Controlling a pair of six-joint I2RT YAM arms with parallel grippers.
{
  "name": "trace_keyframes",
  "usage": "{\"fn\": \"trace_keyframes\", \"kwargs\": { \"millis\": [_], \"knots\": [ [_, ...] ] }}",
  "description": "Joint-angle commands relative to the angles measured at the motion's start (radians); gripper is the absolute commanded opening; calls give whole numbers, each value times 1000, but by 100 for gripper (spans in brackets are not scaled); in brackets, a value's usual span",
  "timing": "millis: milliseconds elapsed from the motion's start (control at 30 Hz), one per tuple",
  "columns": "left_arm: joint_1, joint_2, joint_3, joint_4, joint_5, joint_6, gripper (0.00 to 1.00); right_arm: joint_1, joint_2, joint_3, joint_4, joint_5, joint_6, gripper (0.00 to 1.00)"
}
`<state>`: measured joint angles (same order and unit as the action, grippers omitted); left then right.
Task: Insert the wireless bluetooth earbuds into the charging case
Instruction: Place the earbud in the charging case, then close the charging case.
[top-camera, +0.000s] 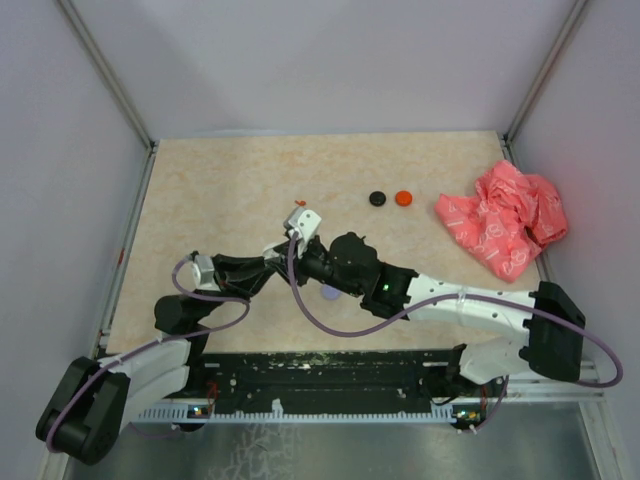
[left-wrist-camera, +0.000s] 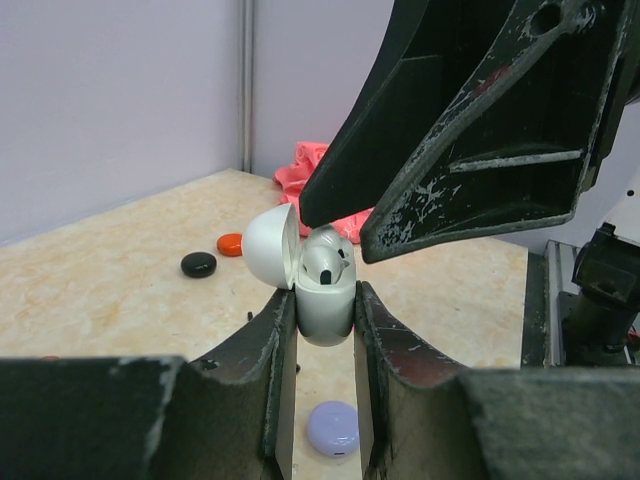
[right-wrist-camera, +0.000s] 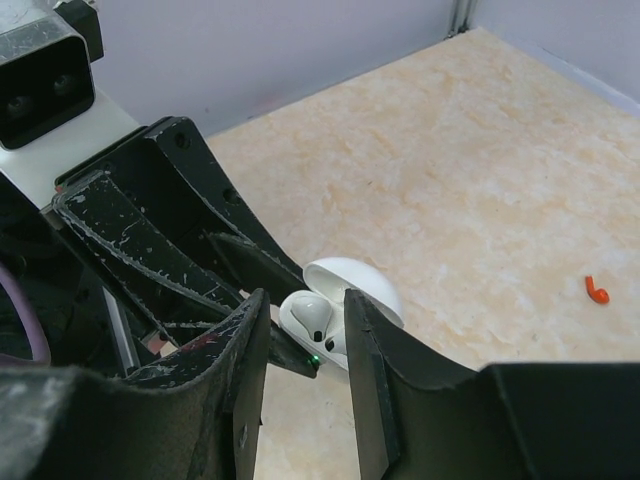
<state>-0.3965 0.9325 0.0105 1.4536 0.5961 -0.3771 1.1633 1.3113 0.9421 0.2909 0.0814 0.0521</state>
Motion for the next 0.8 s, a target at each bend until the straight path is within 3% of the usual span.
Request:
{"fn": "trace_keyframes", "kwargs": {
  "millis": [0,133,233,567,767],
  "knots": [
    [6,3,-16,31,22,-11,0,8,-59,24,-5,38,0,36],
    [6,8,-17,21,51,-2,0,6,-76,56,-85,75,-5,41],
    [5,16,-17,14,81,4,0,-16,-87,89,-166,19,1,49],
    [7,77,4,56,208,-10,0,-288,-116,81,-209,-519,191,70],
    [6,138,32,116,282,-43,0,-347,-56,80,-172,-730,258,76]
  ]
}}
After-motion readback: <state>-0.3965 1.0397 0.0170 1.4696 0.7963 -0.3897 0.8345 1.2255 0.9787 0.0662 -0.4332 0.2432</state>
